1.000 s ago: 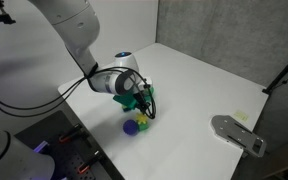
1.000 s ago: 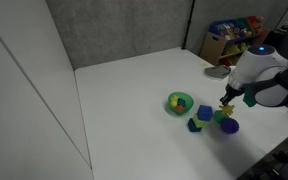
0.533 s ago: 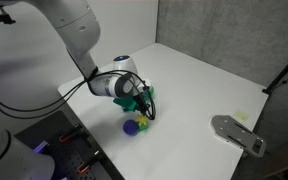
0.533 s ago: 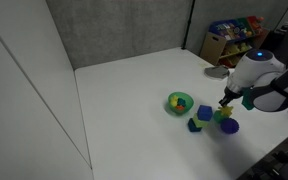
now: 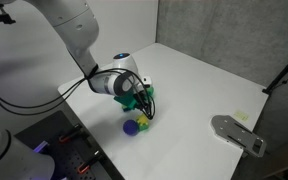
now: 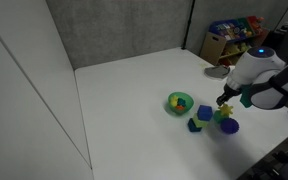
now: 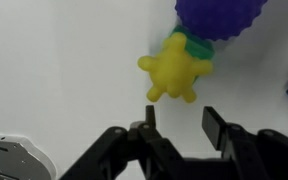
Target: Remove the yellow object from the green bowl and put it on the green cube on the table
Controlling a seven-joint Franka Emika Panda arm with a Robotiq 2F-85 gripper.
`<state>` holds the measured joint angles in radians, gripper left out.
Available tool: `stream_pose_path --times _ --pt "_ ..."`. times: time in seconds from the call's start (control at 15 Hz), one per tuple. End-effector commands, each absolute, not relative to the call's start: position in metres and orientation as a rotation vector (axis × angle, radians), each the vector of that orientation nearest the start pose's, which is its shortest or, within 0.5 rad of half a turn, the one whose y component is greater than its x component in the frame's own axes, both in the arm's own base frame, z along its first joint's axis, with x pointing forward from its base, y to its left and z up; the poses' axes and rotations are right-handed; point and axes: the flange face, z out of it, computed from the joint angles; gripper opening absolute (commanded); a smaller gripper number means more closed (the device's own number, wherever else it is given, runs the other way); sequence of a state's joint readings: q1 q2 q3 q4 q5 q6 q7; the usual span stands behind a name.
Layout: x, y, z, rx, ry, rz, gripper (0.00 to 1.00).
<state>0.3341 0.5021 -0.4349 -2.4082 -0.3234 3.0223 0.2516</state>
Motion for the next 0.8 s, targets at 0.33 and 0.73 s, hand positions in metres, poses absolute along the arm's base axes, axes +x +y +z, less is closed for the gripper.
stream_pose_path --times 0.33,0.73 --pt "0.511 -0.038 0.222 -3.332 0.075 -0.305 1.00" --pt "0.505 -0.024 0.280 -3.297 0.116 -0.298 1.00"
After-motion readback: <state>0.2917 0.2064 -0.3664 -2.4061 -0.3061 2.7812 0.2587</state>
